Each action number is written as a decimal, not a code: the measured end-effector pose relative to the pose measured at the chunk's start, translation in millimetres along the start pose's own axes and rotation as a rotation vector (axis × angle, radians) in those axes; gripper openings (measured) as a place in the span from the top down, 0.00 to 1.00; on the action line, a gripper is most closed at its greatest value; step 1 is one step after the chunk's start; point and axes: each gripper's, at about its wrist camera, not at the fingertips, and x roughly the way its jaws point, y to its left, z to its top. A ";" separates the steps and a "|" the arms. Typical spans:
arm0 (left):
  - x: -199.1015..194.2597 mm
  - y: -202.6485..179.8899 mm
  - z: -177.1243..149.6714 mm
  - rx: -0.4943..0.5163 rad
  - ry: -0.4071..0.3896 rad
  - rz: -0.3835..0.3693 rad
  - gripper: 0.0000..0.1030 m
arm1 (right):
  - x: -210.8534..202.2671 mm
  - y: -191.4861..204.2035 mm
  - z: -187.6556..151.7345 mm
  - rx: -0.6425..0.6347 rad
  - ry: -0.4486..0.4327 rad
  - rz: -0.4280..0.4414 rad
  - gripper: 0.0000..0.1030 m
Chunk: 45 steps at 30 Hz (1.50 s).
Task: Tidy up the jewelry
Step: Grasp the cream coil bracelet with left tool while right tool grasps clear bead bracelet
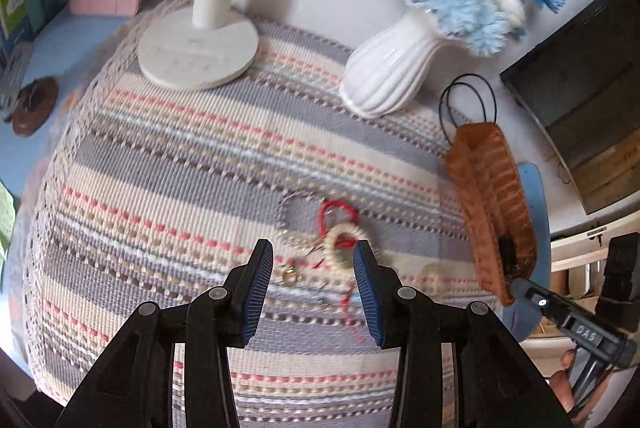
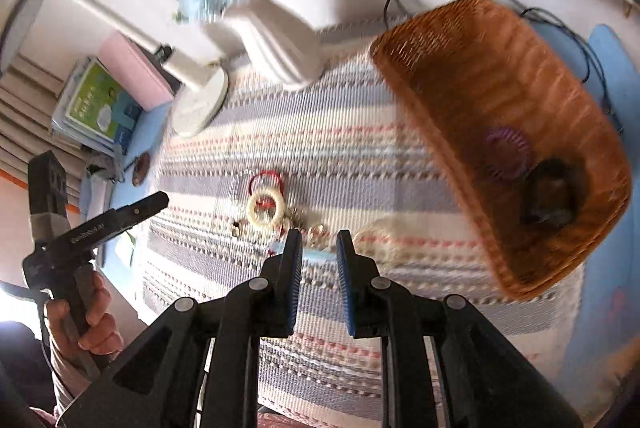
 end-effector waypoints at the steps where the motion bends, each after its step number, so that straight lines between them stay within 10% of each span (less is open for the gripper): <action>1: 4.2 2.9 -2.0 0.009 0.009 -0.009 0.59 | 7.7 2.5 -2.6 0.003 0.009 -0.008 0.81; 18: 106.5 -5.7 -4.4 0.031 0.150 -0.082 0.59 | 76.1 -36.0 -39.0 0.193 -0.033 -0.212 0.81; 29: 134.9 -27.3 -1.2 0.059 0.161 -0.051 0.59 | 98.6 -31.4 -22.1 0.049 -0.020 -0.308 0.81; 38: 148.8 -54.7 -8.4 0.133 0.120 0.038 0.83 | 118.9 -6.1 -26.5 -0.137 -0.015 -0.455 0.90; 45: 125.2 -63.9 -21.0 0.155 0.072 0.015 0.90 | 101.6 -5.6 -31.9 -0.141 -0.013 -0.374 0.90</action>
